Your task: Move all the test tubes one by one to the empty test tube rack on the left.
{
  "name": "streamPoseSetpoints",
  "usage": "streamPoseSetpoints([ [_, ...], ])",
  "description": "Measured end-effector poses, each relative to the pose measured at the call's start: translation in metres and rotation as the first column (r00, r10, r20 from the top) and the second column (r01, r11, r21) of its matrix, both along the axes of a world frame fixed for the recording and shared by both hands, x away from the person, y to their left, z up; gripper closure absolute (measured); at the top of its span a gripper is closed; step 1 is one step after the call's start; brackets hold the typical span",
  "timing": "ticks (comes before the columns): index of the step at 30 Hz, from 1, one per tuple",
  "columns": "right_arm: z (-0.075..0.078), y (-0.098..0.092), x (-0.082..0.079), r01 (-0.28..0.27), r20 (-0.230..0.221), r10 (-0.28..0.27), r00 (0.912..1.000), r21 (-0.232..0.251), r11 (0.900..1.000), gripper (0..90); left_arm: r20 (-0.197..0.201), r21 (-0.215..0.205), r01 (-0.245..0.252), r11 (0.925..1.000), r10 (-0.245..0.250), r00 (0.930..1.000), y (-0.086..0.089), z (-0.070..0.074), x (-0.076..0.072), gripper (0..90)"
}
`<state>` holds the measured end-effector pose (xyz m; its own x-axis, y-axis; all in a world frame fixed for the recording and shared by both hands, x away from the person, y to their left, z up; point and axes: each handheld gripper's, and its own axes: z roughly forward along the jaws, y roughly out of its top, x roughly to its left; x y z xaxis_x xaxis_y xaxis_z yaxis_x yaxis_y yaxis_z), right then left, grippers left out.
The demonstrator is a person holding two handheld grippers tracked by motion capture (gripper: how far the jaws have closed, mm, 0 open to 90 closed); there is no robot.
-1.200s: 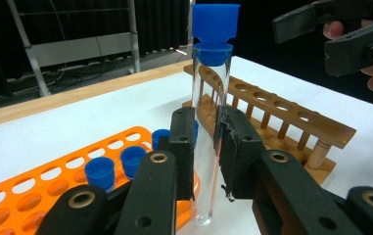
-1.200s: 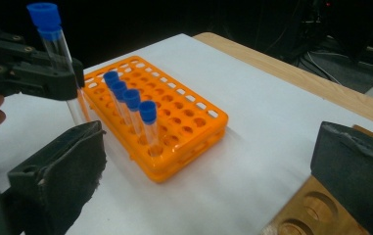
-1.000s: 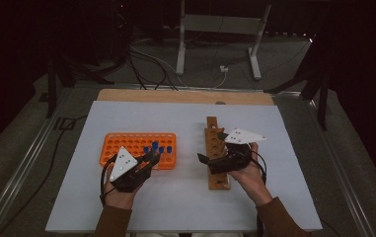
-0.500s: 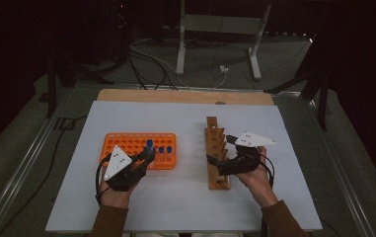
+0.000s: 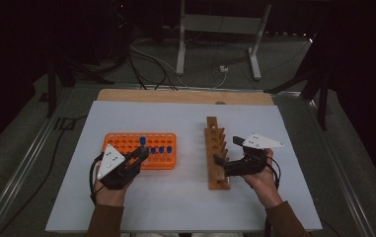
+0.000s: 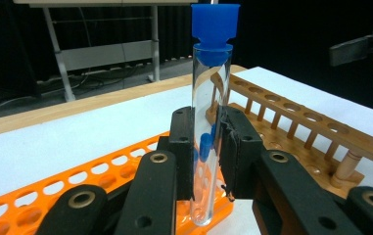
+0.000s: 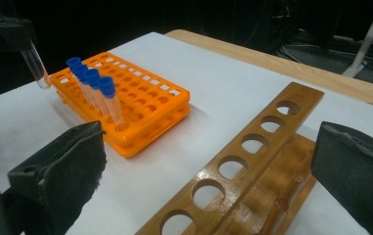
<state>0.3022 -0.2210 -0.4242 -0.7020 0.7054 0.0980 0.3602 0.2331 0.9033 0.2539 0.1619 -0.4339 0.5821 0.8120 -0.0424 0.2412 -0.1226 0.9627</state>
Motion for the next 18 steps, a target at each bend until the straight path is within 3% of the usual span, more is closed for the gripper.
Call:
streamPoseSetpoints([
  [18,-0.001,-0.013,0.0,0.021,0.002,-0.021,0.9998,0.015,1.0,0.0,-0.004,0.004,-0.064,0.9979,0.065,0.9979,0.013,-0.009,0.008,78.1],
])
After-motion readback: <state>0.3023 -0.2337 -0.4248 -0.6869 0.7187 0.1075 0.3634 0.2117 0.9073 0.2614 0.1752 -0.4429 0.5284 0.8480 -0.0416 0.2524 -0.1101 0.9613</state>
